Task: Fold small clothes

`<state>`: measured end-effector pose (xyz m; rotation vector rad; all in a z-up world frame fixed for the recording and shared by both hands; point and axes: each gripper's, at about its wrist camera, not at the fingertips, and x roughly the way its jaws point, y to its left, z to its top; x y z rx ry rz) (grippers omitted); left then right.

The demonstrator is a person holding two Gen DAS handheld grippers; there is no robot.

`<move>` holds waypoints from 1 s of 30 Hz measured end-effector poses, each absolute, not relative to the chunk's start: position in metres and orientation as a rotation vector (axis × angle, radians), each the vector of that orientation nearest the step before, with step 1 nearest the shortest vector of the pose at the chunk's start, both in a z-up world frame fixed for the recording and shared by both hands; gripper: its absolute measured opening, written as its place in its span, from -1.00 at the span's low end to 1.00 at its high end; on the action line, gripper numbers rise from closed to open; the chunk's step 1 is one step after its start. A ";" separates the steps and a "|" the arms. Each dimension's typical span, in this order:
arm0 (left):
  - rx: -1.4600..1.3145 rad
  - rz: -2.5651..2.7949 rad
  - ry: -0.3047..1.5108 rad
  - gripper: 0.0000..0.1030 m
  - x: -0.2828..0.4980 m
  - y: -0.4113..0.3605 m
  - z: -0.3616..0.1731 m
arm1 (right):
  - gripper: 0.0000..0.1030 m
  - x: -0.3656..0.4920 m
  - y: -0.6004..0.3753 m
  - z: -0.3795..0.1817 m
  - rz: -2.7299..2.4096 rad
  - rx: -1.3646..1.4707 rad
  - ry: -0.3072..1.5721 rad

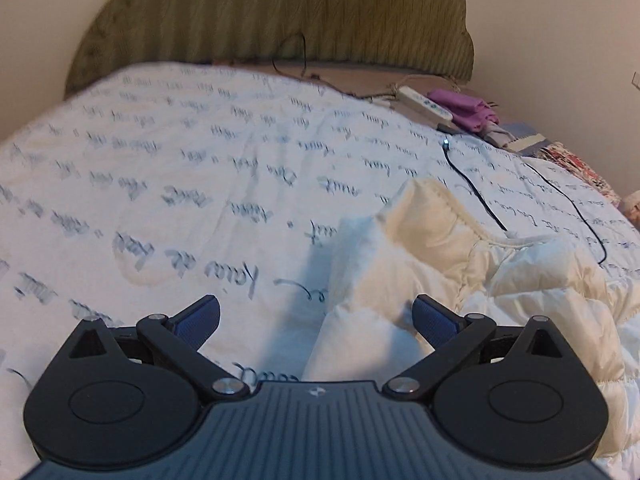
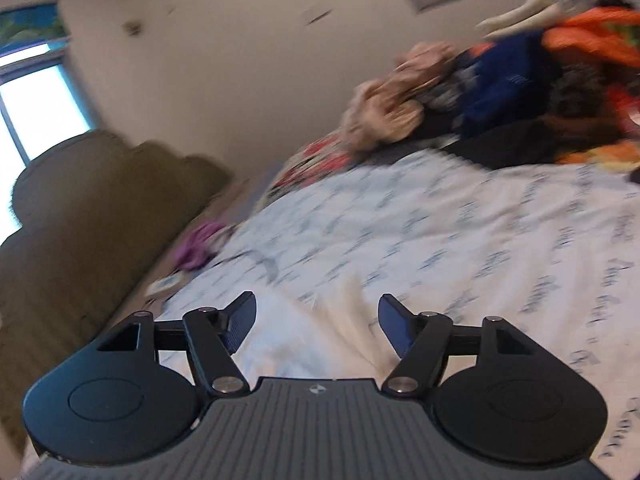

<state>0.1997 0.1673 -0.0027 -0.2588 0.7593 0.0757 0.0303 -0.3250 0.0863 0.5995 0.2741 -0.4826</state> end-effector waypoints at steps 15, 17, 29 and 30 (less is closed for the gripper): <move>-0.012 0.156 0.693 1.00 0.203 0.130 -0.024 | 0.96 0.246 -0.179 0.010 0.041 -0.096 0.706; -0.007 0.165 0.690 1.00 0.201 0.131 -0.021 | 0.91 0.240 -0.185 0.014 0.014 0.011 0.726; -0.031 0.189 0.652 1.00 0.193 0.150 0.005 | 0.80 0.174 -0.132 0.036 -0.007 -0.149 0.586; -0.041 0.204 0.648 1.00 0.193 0.155 0.007 | 0.82 0.159 -0.120 0.045 0.037 -0.173 0.534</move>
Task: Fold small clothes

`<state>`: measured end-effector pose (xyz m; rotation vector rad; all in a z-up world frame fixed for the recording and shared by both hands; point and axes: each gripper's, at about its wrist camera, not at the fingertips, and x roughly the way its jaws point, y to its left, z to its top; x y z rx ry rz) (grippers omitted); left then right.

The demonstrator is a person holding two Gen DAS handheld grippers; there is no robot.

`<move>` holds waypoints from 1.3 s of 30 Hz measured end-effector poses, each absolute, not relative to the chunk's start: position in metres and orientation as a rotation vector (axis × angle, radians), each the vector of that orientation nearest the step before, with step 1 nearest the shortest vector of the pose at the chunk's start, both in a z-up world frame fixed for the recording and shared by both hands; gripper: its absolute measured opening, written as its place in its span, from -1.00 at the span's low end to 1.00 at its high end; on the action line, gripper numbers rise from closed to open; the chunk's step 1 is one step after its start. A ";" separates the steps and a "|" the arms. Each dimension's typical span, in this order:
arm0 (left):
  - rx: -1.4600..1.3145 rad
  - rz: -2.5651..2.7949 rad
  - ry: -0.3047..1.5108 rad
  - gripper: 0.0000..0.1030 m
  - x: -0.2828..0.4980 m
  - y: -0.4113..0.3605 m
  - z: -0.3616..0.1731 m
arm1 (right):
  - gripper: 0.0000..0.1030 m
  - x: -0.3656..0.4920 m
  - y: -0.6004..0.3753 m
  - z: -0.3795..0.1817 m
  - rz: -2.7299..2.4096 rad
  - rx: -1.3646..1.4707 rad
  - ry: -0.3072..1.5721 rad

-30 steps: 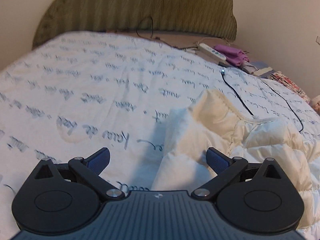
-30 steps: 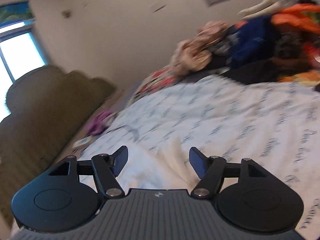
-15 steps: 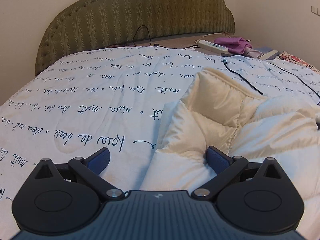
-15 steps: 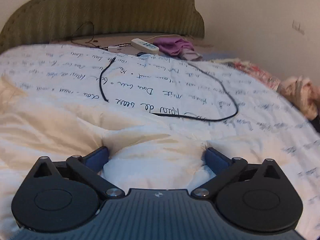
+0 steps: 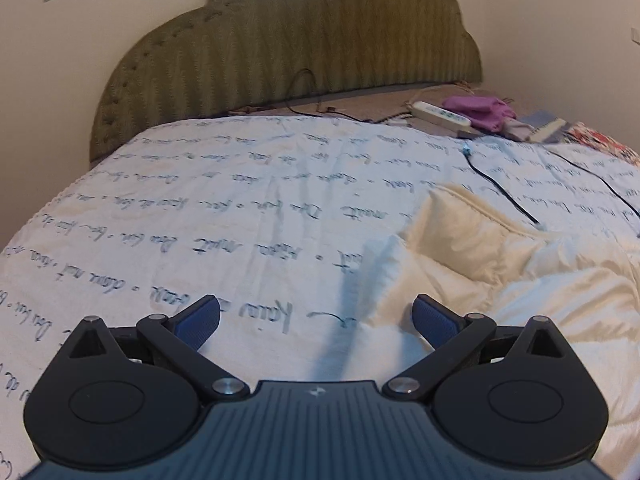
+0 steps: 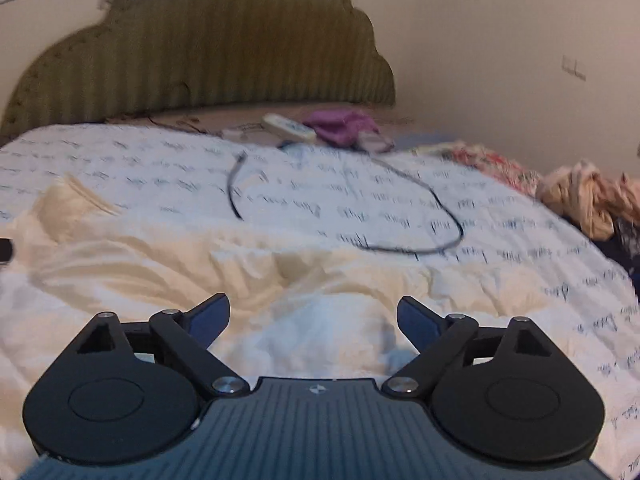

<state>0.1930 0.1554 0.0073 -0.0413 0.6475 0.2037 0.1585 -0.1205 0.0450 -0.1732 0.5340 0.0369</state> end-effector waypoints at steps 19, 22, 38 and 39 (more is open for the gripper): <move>-0.616 -0.303 0.792 1.00 0.202 0.259 -0.014 | 0.81 0.005 0.085 -0.021 0.326 -1.069 0.170; -0.675 -0.367 0.828 1.00 0.208 0.254 -0.027 | -0.21 0.024 0.091 -0.033 0.312 -1.094 0.190; -0.859 -0.420 0.887 0.84 0.222 0.200 -0.046 | -0.75 -0.033 0.012 0.032 0.583 -0.732 0.275; -0.851 -0.399 0.893 0.39 0.218 0.200 -0.046 | -0.74 -0.040 0.010 0.034 0.593 -0.708 0.282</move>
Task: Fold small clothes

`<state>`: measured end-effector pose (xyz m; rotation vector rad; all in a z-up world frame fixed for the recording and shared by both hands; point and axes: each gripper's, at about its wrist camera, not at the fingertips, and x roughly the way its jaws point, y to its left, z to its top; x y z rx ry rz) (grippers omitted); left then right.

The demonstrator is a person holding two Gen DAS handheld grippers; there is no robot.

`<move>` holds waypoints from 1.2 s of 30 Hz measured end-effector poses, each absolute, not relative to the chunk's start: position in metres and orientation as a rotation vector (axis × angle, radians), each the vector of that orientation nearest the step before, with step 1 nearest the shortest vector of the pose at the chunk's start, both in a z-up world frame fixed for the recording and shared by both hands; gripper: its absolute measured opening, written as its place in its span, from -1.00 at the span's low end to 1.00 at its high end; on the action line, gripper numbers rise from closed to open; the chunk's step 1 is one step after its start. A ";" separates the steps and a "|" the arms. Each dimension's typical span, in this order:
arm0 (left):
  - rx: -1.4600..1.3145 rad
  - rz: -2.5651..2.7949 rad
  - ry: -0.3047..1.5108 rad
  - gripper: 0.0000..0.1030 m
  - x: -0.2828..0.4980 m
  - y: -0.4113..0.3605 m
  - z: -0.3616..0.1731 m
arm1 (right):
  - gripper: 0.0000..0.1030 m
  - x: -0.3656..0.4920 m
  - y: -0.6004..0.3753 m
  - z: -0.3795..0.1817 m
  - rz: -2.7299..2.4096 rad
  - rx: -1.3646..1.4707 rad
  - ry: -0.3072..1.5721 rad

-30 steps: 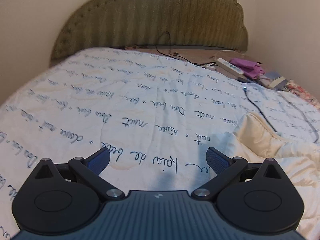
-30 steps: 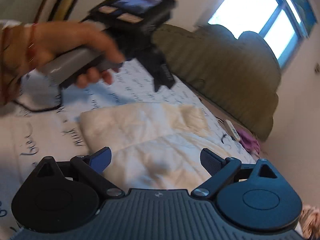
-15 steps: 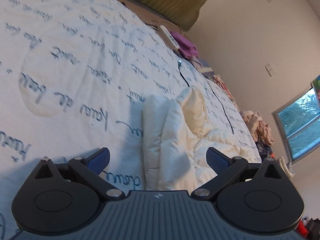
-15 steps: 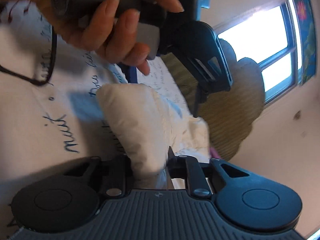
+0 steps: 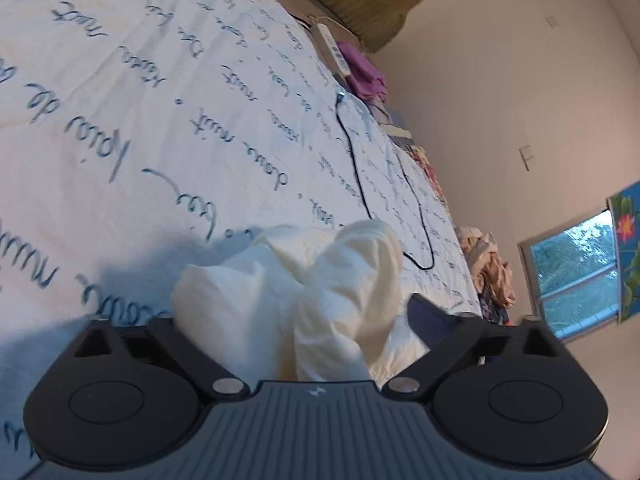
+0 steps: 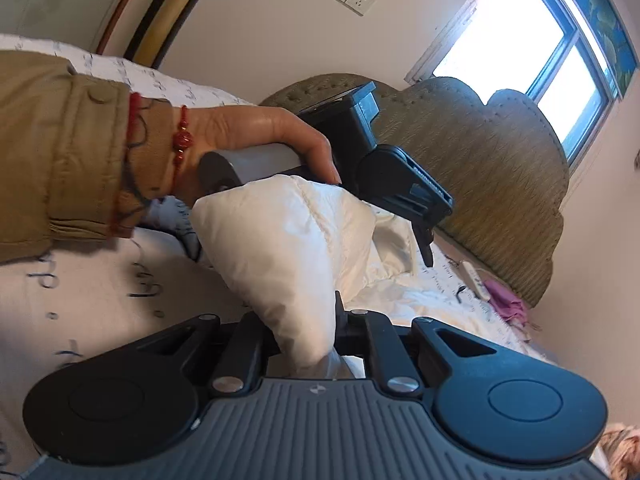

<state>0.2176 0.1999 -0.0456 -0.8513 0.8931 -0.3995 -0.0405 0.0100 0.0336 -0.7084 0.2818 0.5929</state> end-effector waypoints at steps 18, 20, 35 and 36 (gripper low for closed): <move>-0.710 -0.171 0.595 -0.50 0.103 0.239 0.103 | -0.73 -0.048 -0.045 0.131 0.962 -0.025 0.278; -0.687 -0.202 0.566 -0.50 0.108 0.221 0.126 | -0.74 -0.039 -0.070 0.141 0.963 0.111 0.285; -0.437 -0.372 0.600 -0.50 0.189 0.004 0.168 | -0.73 0.010 -0.285 0.097 0.660 0.892 0.274; -0.413 -0.372 0.614 -0.50 0.194 -0.010 0.164 | -0.73 0.010 -0.294 0.090 0.633 0.917 0.277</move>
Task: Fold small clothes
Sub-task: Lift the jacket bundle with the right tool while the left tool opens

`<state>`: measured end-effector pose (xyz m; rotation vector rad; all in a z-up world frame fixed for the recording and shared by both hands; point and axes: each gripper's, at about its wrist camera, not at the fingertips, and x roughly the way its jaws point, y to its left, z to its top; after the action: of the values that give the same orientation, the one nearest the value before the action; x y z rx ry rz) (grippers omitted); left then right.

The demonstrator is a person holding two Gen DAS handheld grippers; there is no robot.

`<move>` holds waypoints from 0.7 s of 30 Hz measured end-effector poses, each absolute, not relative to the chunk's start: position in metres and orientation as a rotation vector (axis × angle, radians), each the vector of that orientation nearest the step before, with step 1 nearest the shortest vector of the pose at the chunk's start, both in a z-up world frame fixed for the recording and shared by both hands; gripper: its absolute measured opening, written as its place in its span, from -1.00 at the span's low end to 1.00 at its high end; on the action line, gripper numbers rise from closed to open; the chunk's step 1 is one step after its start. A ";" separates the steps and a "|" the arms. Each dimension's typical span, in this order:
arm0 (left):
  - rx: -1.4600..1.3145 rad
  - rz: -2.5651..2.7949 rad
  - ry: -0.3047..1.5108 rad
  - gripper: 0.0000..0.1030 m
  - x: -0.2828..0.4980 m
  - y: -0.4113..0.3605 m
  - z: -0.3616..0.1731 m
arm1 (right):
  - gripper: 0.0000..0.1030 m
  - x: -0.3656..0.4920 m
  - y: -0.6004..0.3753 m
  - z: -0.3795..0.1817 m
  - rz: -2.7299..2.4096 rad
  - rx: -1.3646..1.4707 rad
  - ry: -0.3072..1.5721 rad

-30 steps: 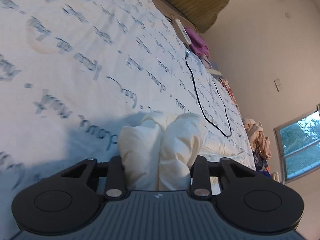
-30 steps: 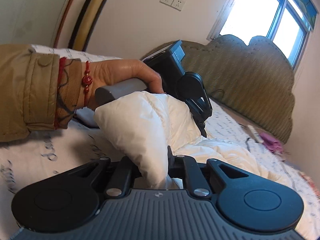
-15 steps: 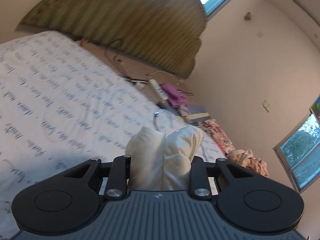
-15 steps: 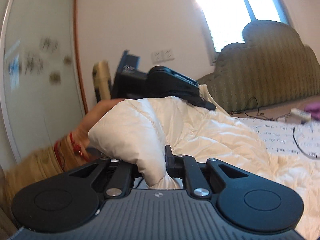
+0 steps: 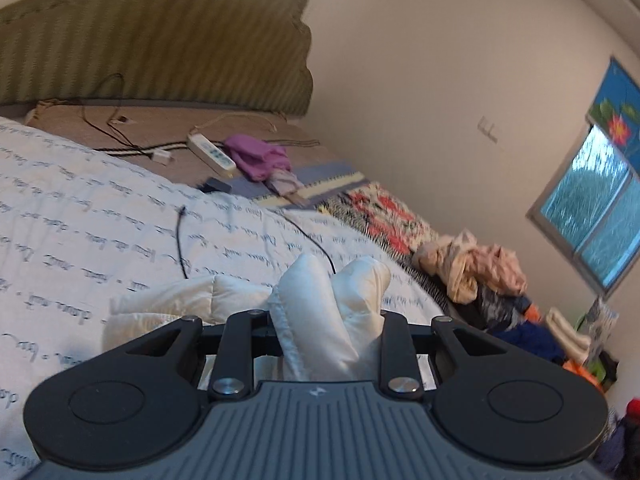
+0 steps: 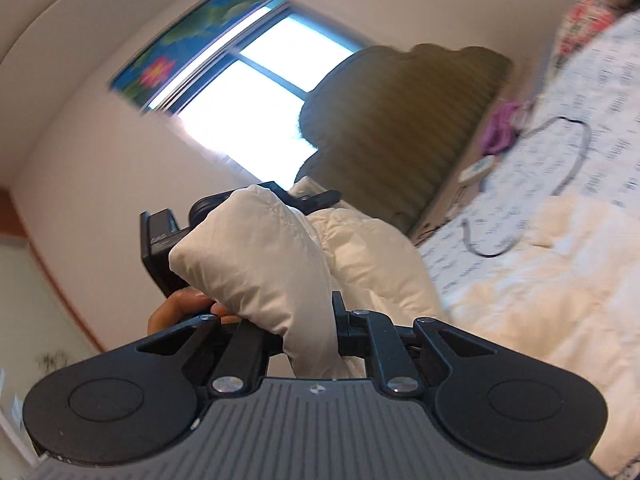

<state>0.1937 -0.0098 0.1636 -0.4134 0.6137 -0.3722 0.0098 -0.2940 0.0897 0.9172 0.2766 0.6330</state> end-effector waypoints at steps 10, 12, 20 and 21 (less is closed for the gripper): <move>-0.165 -0.402 0.739 0.02 0.233 -0.122 0.092 | -0.73 0.022 -0.352 0.007 0.332 1.079 0.352; -0.120 -0.409 0.741 0.10 0.232 -0.132 0.085 | -0.73 0.021 -0.358 -0.011 0.272 1.103 0.390; -0.012 -0.439 0.571 0.76 0.196 -0.143 0.121 | -0.73 0.019 -0.353 -0.051 0.170 1.120 0.467; -0.032 -0.441 0.548 0.78 0.195 -0.139 0.126 | -0.73 0.018 -0.354 -0.055 0.164 1.128 0.474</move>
<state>0.1946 -0.1394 0.1264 -0.0319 0.5480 -0.4410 0.0184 -0.3542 -0.0547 1.1280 0.4735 0.1641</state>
